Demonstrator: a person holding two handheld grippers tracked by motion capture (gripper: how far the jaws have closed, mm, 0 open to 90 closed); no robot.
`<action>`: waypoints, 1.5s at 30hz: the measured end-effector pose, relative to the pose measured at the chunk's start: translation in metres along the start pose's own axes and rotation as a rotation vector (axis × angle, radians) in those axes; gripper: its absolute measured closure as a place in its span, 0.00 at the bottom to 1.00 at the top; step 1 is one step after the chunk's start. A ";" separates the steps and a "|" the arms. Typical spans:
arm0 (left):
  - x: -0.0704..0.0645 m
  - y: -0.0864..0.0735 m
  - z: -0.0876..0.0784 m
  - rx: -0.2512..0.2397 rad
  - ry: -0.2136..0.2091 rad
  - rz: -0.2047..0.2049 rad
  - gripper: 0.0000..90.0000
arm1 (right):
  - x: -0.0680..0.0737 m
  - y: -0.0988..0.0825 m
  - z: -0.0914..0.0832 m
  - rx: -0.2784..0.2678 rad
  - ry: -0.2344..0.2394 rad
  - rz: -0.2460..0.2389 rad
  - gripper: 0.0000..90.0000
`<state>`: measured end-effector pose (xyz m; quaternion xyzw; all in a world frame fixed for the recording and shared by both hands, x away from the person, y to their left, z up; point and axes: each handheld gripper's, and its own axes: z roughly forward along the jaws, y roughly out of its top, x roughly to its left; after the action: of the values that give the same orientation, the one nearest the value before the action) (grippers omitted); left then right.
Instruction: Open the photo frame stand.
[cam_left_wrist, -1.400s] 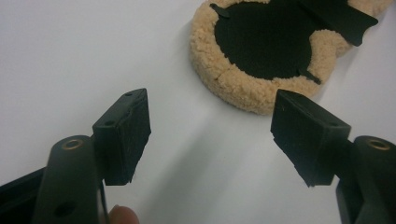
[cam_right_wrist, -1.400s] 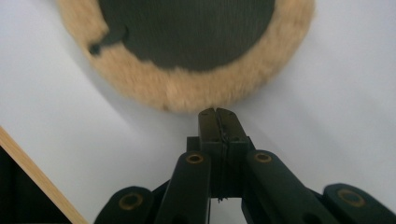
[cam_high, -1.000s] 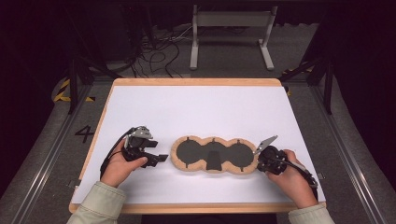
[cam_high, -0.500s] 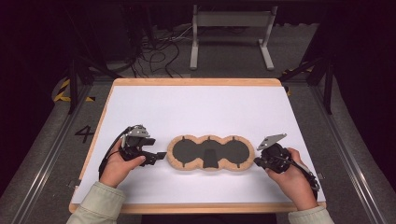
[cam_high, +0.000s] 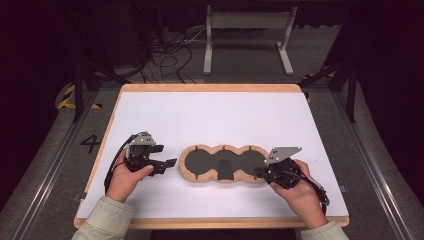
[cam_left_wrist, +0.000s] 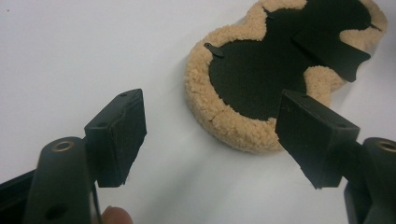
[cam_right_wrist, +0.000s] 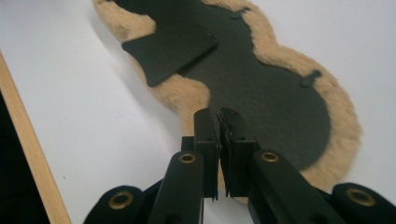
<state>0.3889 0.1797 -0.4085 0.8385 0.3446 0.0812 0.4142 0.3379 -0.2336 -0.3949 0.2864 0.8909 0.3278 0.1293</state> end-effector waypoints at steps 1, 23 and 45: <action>0.000 0.000 0.000 -0.007 0.000 -0.006 0.29 | 0.002 0.001 0.003 -0.013 0.009 -0.010 0.95; -0.003 -0.001 0.005 -0.043 0.004 -0.014 0.31 | 0.025 0.002 0.057 0.030 0.140 -0.022 0.98; -0.001 -0.005 0.011 -0.064 -0.040 0.033 0.39 | 0.015 0.015 0.044 -0.150 0.130 0.066 1.00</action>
<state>0.3902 0.1735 -0.4190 0.8317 0.3196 0.0820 0.4465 0.3506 -0.1926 -0.4183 0.2833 0.8606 0.4154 0.0814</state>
